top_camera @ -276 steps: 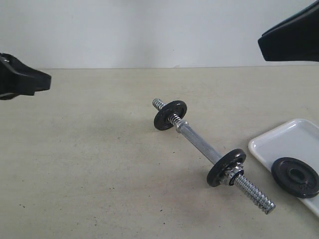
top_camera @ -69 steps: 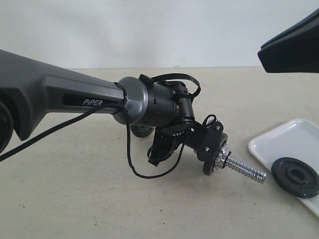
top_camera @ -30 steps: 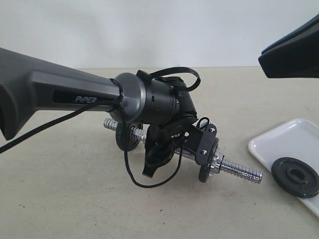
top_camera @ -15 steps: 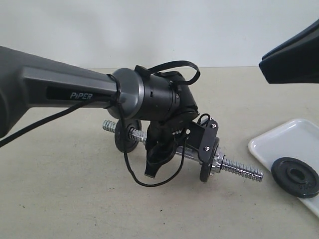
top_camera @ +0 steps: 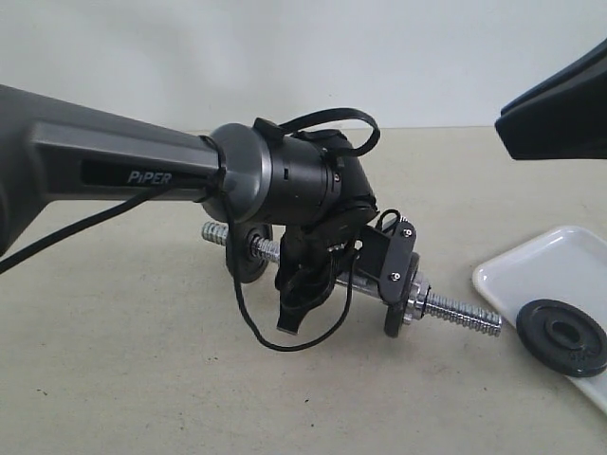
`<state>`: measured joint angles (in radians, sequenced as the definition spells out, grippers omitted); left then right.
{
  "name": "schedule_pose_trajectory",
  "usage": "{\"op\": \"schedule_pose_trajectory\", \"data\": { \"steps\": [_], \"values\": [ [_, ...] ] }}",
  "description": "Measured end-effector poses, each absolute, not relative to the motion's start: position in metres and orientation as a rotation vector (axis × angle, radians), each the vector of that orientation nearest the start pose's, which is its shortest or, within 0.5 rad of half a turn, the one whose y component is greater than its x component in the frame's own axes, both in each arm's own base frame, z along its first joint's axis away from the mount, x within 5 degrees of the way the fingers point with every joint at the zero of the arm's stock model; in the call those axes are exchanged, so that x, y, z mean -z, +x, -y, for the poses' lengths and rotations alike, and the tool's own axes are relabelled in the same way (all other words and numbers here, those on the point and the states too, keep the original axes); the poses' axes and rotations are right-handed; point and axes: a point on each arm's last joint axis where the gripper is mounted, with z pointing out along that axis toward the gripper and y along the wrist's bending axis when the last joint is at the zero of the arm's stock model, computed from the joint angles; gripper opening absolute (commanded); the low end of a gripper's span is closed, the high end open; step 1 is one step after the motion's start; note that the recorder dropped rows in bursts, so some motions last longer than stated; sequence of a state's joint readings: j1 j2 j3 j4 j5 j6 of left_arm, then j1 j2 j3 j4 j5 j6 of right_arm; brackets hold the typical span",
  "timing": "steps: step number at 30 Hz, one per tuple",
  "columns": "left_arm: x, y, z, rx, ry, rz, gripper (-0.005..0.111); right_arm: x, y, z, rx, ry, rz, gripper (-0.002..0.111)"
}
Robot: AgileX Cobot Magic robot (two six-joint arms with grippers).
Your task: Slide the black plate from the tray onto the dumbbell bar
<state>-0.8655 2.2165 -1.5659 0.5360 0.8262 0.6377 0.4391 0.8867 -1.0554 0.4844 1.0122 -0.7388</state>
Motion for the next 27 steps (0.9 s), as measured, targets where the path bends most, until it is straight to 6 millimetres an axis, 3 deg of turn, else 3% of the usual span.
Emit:
{"op": "schedule_pose_trajectory", "data": {
  "steps": [14, 22, 27],
  "values": [
    [-0.133, 0.315, 0.316, 0.678, -2.569, 2.075, 0.046, -0.397, 0.123, -0.097, -0.430, -1.174, -1.915, 0.000],
    [-0.184, 0.309, 0.310, 0.669, -2.569, 2.197, 0.046, -0.396, 0.123, -0.096, -0.423, -1.177, -1.918, 0.000],
    [-0.197, 0.304, 0.303, 0.667, -2.468, 2.261, 0.046, -0.396, 0.123, -0.096, -0.423, -1.177, -1.918, 0.000]
  ]
}}
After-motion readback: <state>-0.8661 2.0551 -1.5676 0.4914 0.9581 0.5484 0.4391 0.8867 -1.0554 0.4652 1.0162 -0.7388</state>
